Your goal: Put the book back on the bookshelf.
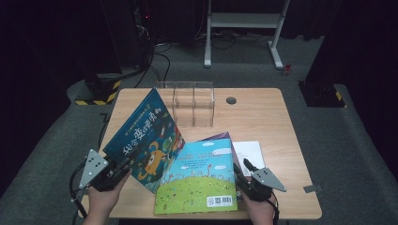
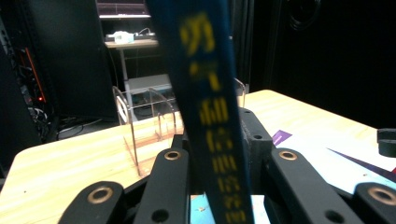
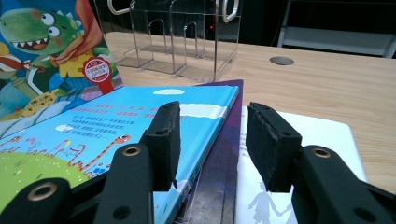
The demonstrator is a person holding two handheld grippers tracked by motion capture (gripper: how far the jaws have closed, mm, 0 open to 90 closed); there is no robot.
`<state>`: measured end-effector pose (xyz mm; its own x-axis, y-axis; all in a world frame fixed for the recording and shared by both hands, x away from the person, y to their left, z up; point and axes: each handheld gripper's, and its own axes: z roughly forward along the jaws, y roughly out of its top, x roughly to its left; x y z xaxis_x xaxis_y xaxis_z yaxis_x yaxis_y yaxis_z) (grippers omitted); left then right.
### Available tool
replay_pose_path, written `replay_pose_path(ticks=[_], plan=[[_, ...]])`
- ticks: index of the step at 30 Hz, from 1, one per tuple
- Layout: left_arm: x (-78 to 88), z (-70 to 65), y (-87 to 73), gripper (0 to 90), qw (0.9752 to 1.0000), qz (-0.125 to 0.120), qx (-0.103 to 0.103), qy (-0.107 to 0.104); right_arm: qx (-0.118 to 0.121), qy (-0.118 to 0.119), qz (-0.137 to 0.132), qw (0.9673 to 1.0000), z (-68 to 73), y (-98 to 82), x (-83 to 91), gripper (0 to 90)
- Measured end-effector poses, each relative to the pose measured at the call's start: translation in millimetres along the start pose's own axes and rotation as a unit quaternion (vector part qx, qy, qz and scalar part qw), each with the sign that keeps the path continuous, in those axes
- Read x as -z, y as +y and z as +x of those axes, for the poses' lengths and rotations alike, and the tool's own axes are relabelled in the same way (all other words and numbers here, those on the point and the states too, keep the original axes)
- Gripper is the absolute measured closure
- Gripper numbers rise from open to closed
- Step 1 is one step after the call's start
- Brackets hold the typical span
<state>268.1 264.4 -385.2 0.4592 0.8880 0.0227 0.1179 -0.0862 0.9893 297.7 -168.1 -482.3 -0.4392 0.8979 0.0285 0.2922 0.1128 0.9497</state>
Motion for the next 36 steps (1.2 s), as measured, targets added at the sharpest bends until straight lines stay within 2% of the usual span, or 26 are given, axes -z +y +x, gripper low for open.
replay_pose_path(ticks=[3,7,18,23,27,32,36], plan=[[0.4,2.3,0.8,76.2,1.0,0.005,0.007,-0.002,0.0,0.0,0.0,1.0,0.0,0.0,-0.1,54.9],[0.4,1.5,1.5,76.8,1.0,0.005,0.003,-0.008,0.001,0.0,-0.001,1.0,-0.4,0.0,0.1,54.9],[2.6,7.9,2.0,80.0,0.9991,0.003,0.011,-0.04,-0.001,0.0,-0.002,1.0,-0.5,0.2,0.7,54.8],[2.9,9.4,1.5,80.8,0.9993,0.003,0.008,-0.036,-0.001,0.001,-0.003,1.0,-0.7,0.2,0.7,54.7],[3.6,13.7,0.1,81.0,0.999,0.004,0.009,-0.044,-0.002,0.002,-0.003,1.0,-0.7,0.1,0.6,54.7],[3.5,13.8,-3.4,80.6,0.9991,-0.009,0.015,-0.038,0.0,0.001,-0.001,1.0,-0.5,0.2,0.5,54.6],[4.1,16.2,-3.5,80.4,0.999,-0.007,0.021,-0.039,-0.001,0.002,-0.001,1.0,-0.7,0.0,0.5,54.5]])
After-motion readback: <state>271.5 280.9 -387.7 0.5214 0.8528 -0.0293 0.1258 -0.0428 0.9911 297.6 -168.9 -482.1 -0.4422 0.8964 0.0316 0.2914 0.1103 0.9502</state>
